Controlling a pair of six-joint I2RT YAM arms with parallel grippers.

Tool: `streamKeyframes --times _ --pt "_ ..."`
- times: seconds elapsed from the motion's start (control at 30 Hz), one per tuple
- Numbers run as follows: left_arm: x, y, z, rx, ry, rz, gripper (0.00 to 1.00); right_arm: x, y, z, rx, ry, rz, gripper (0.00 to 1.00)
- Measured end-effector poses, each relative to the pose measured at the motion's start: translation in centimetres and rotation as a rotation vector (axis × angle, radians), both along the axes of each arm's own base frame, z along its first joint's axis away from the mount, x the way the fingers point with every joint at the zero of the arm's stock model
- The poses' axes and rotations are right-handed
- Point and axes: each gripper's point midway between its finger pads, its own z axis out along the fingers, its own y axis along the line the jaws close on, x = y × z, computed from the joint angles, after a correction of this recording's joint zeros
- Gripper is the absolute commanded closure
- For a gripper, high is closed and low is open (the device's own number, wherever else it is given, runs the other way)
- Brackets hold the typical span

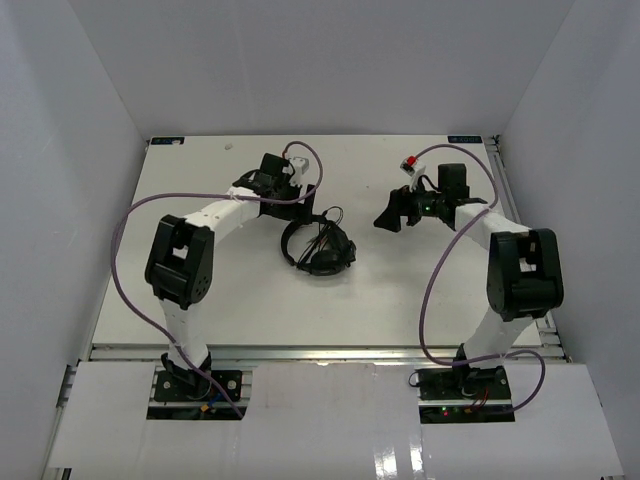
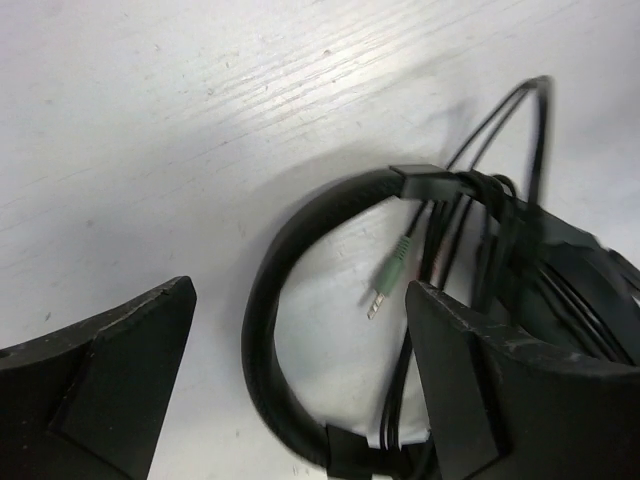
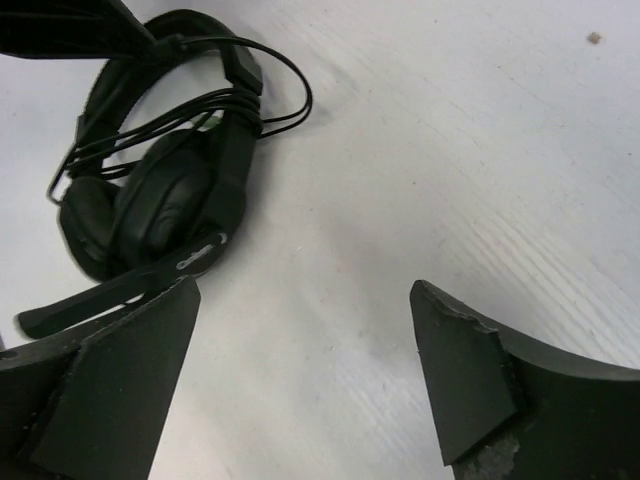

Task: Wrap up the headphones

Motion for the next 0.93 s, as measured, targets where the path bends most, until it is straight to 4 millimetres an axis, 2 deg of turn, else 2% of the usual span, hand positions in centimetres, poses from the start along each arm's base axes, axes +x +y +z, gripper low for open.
streamKeyframes --times 0.1,0.23,0.37,0.4,0.47,0.6,0.7,0.8,0.93 --pt "-0.7 0.6 3.5 -0.013 -0.069 0.004 0.02 -1.1 -0.8 2.9 -0.042 -0.062 -0.006 0.1" --pt "-2.7 2.9 9.7 -0.031 -0.228 0.052 0.02 -2.7 -2.4 6.7 -0.115 -0.169 -0.057 0.1" --pt "-6.4 5.8 14.5 -0.082 -0.393 0.102 0.02 -5.4 -4.1 9.9 -0.167 -0.291 -0.127 0.1" --pt "-7.6 6.5 15.1 -0.102 -0.428 0.105 0.02 -6.1 -4.6 10.3 -0.174 -0.31 -0.15 0.1" --pt "-10.4 7.6 15.9 -0.147 -0.497 0.1 0.02 -7.4 -5.3 10.8 -0.185 -0.337 -0.197 0.1" --pt "-14.4 8.1 16.4 -0.239 -0.596 0.045 0.02 -8.8 -6.5 11.4 -0.187 -0.366 -0.278 0.1" --pt "-16.7 8.6 15.3 -0.267 -0.63 0.026 0.02 -9.3 -7.5 11.1 -0.181 -0.366 -0.338 0.1" --pt "-17.7 9.0 15.4 -0.283 -0.661 0.028 0.02 -9.4 -9.1 10.6 -0.178 -0.346 -0.417 0.1" --pt "-17.8 9.1 16.2 -0.301 -0.694 0.031 0.02 -9.0 -10.8 10.1 -0.167 -0.33 -0.505 0.1"
